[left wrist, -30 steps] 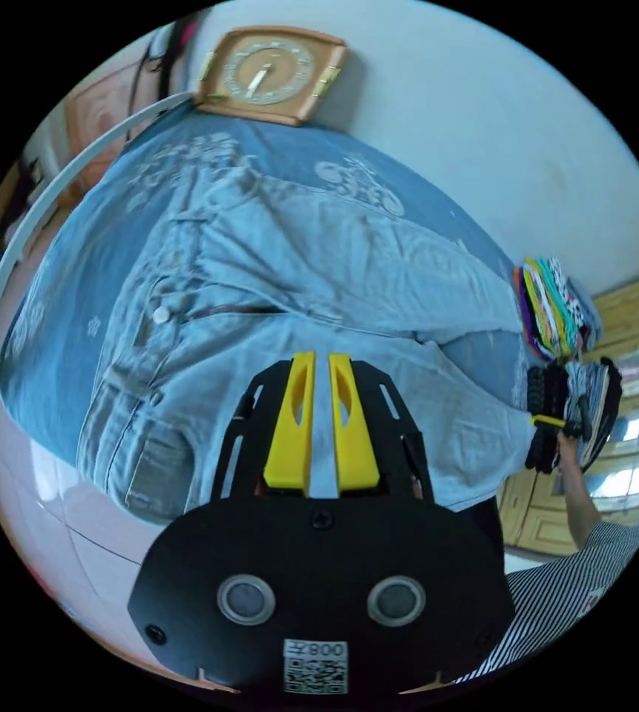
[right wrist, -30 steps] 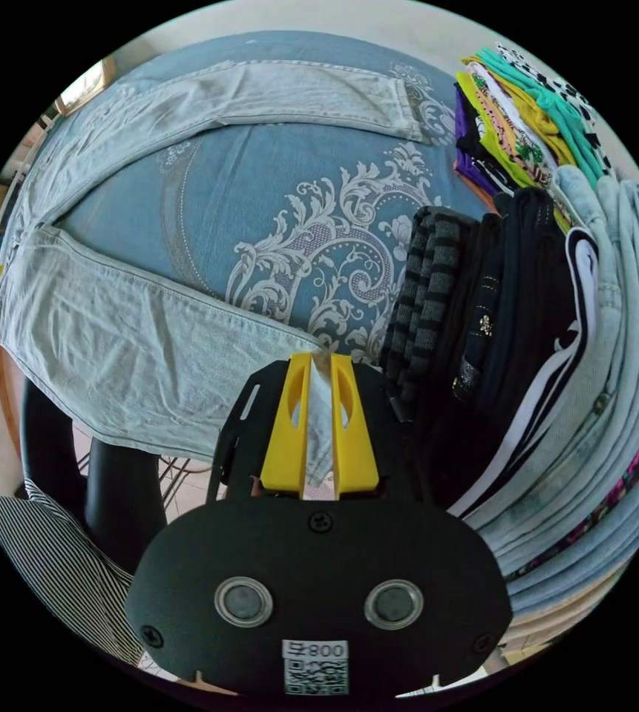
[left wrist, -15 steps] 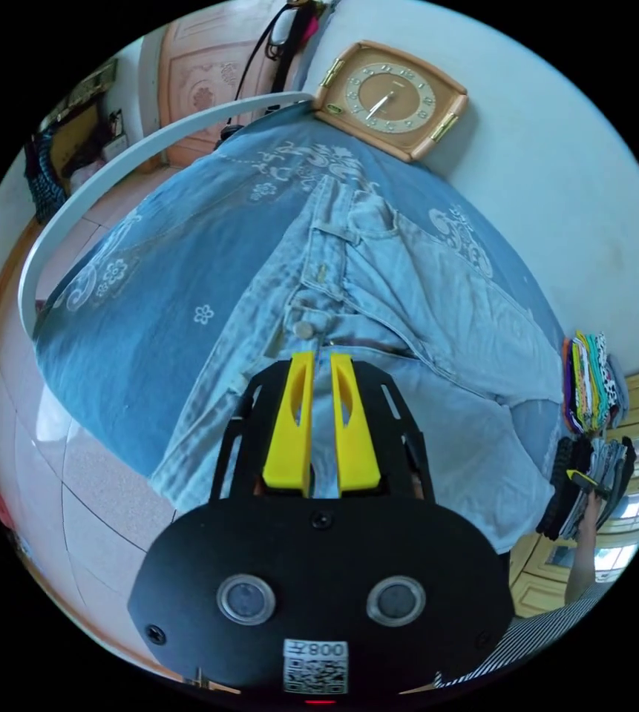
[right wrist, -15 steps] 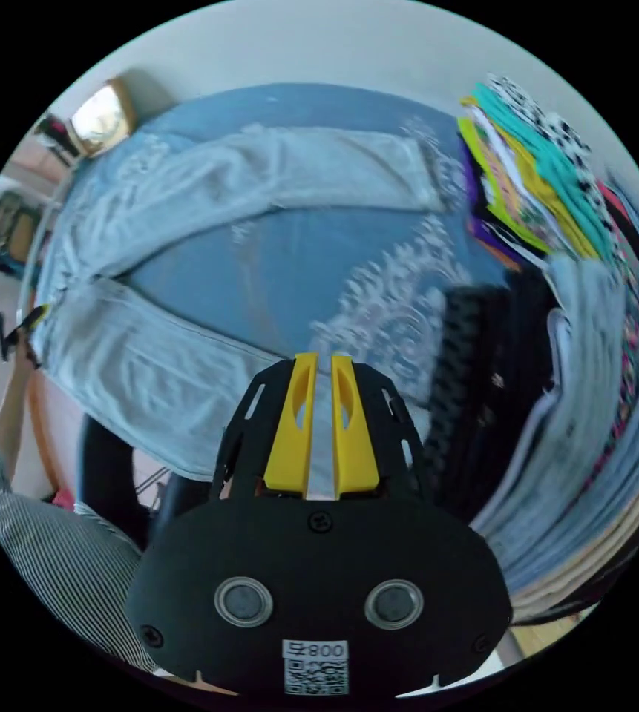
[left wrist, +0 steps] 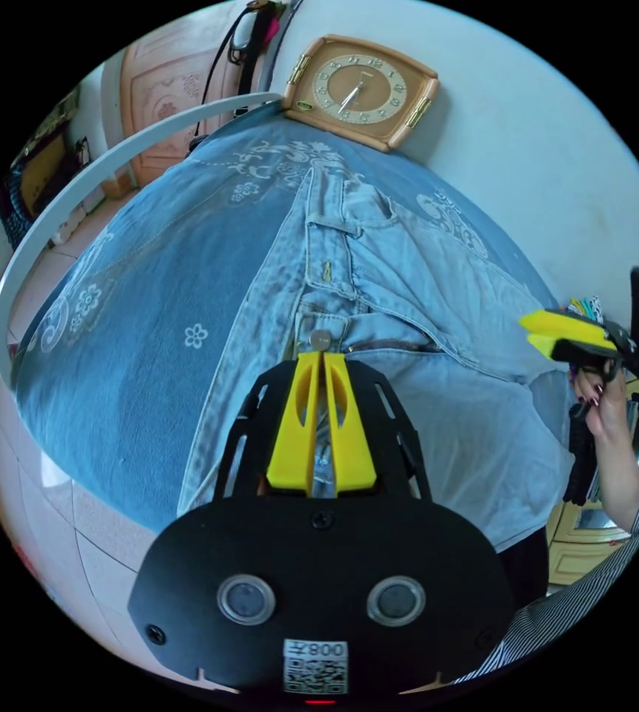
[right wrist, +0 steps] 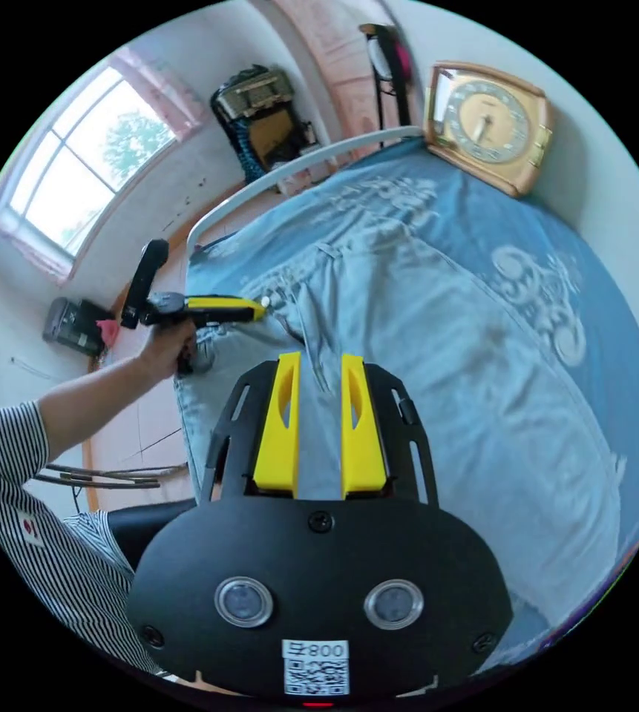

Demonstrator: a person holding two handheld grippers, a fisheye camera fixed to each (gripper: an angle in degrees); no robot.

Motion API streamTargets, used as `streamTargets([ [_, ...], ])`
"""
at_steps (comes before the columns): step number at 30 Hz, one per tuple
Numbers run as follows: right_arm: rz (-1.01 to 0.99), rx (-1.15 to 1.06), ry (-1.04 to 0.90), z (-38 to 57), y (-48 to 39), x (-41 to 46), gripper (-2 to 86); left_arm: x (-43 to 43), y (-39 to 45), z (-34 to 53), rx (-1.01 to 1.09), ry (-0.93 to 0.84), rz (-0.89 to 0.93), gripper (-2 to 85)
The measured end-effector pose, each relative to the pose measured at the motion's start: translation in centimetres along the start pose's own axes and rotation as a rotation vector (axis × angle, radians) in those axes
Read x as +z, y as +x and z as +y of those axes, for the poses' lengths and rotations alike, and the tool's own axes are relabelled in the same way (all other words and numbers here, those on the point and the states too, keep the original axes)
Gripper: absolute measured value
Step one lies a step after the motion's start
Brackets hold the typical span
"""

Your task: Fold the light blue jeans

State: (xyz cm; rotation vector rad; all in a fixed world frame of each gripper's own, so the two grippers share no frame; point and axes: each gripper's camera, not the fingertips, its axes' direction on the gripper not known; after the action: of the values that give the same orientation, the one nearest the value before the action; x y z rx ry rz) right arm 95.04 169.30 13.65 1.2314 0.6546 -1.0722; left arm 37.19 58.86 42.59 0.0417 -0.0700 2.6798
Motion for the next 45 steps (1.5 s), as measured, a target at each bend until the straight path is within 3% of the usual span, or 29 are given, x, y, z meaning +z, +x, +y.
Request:
streamTargets([
  [3, -0.014, -0.078, -0.011, -5.4, -3.4, 3.0, 9.9, -1.2, -1.4, 0.1, -0.001, 0.031, 0.022, 0.9],
  [7, 0.121, -0.178, -0.084, -9.6, -7.0, 7.0, 9.6, -2.7, -2.8, 0.1, 0.008, 0.063, 0.031, 0.6],
  [14, 0.220, -0.205, -0.140, -10.9, -8.8, 9.5, 5.4, -4.8, -4.6, -0.6, -0.002, 0.080, 0.055, 0.2],
  [24, -0.204, -0.010, 0.099, -10.0, -2.7, -1.1, 3.0, -8.3, -5.7, -4.2, 0.010, 0.183, 0.113, 0.2],
  [27, -0.168, -0.053, 0.111, -10.0, -3.6, -2.0, 3.0, -8.0, -5.1, -6.2, 0.045, 0.161, 0.092, 0.2],
  [32, -0.078, -0.152, -0.090, -11.3, -5.7, 4.2, 3.5, -7.3, -5.1, -7.3, 0.030, 0.134, 0.098, 0.2],
  [37, -0.051, -0.143, -0.141, -12.0, -5.4, 6.8, 3.3, -10.3, -5.1, -6.5, -0.034, 0.297, 0.062, 0.2],
  [40, -0.037, -0.146, -0.141, -12.2, -5.3, 7.2, 3.2, -11.4, -3.1, -7.2, 0.036, 0.346, 0.054, 0.3],
  [45, 0.030, -0.152, -0.107, -11.7, -6.0, 7.6, 3.3, -7.4, -0.2, -10.2, 0.123, 0.136, -0.080, 0.2],
])
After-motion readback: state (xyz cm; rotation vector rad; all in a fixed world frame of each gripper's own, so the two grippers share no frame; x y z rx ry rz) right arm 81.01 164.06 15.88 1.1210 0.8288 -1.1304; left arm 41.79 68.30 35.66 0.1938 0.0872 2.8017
